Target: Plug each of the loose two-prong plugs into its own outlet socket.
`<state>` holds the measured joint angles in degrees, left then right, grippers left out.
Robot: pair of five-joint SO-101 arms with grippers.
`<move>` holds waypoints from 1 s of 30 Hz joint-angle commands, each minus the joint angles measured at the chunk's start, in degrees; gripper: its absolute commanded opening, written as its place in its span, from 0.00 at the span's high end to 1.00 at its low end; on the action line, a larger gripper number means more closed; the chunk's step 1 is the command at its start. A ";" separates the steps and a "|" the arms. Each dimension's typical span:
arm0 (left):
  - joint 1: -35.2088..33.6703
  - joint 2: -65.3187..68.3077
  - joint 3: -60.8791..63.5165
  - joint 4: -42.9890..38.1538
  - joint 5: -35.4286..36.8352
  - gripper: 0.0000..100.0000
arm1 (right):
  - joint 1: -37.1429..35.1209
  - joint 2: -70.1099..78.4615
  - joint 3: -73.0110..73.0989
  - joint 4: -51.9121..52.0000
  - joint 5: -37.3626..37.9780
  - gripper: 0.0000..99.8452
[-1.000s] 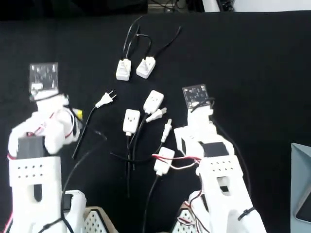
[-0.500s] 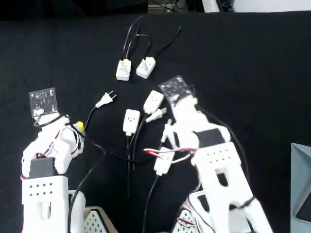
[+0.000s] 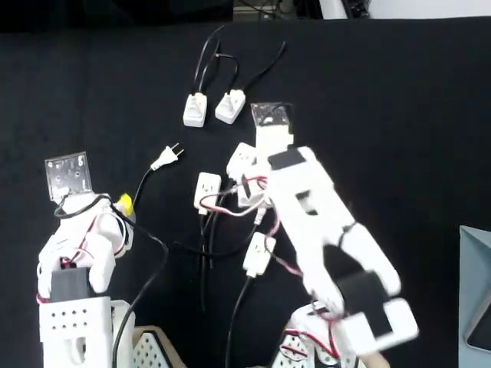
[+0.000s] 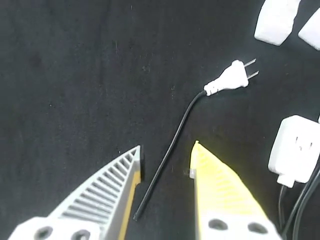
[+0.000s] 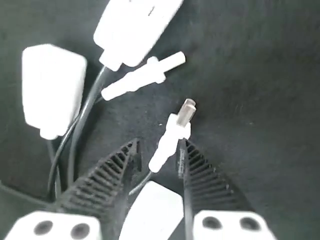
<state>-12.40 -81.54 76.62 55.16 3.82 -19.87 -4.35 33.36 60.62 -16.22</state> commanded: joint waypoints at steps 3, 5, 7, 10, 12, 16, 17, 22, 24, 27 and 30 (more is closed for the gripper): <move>-0.66 -4.48 1.10 -0.79 0.18 0.83 | 0.62 7.43 -5.41 -2.20 -6.51 0.87; -0.66 -5.71 1.71 -0.79 0.18 0.83 | 1.93 9.63 -5.41 -5.27 -7.65 0.87; -0.66 -6.77 2.24 -0.70 0.18 0.83 | 3.08 11.12 -5.23 -7.38 -7.65 0.87; -0.66 -7.91 2.59 -0.09 0.18 0.83 | 4.22 11.65 -5.32 -8.18 -7.30 0.95; -0.66 -8.53 2.51 0.70 0.18 0.83 | 4.66 10.86 -5.49 -8.18 -6.33 0.99; -0.66 -9.41 2.59 0.88 0.18 0.83 | 5.01 7.52 -5.05 -7.74 -3.60 0.99; -0.66 -9.49 2.59 0.88 0.18 0.83 | 5.54 6.64 -4.79 -7.38 -3.25 0.99; -0.66 -9.49 2.59 0.88 0.18 0.83 | 7.65 0.75 -3.21 -4.57 -0.35 0.99; -0.66 -9.49 2.59 0.88 0.18 0.83 | 8.62 -2.15 -1.80 -3.60 1.58 0.99; -0.66 -9.49 2.59 0.88 0.18 0.83 | 10.02 -6.99 1.01 -3.87 6.77 0.99; -0.66 -9.49 2.59 0.88 0.18 0.83 | 11.08 -12.09 3.47 -3.69 15.82 0.99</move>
<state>-12.40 -90.59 79.43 55.87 3.82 -10.37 -10.59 36.18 56.48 -7.96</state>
